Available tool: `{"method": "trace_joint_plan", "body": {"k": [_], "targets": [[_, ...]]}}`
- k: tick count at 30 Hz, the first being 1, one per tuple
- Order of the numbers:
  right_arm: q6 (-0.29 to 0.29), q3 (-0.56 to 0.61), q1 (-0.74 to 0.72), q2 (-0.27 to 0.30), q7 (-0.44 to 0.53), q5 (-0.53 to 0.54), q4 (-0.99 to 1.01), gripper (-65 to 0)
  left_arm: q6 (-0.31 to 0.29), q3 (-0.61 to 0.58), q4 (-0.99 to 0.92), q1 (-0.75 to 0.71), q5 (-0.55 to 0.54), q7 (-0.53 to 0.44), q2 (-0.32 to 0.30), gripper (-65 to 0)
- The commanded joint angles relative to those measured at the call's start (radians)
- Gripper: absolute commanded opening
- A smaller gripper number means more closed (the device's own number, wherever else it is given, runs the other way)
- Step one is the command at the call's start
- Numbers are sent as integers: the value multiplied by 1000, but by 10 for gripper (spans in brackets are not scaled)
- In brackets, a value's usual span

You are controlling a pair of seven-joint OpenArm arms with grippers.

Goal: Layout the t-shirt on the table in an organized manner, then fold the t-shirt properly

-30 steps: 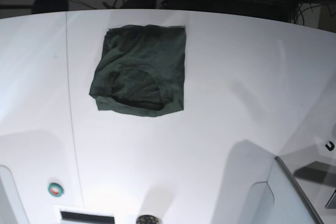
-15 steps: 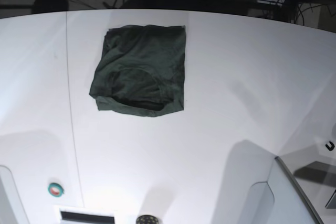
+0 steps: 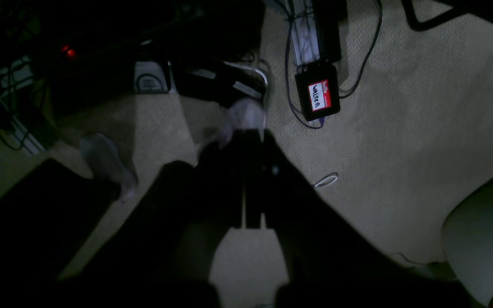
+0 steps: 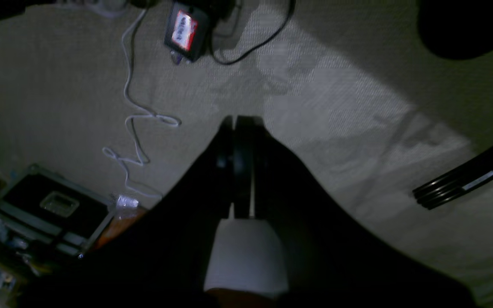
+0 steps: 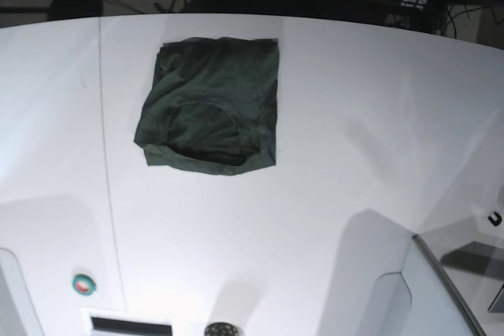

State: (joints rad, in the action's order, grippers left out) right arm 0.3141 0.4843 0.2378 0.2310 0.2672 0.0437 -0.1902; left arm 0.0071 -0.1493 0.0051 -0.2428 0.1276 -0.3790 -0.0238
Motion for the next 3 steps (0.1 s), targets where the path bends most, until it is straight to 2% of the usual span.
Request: {"method": "trace_joint_plan", "body": {"k": [1, 3], "targets": [[7, 3, 10, 12, 2, -5, 1, -642, 3, 0, -5, -28, 1, -2, -11, -650], [7, 3, 10, 14, 2, -5, 1, -642, 3, 0, -5, -28, 1, -2, -11, -650]]}}
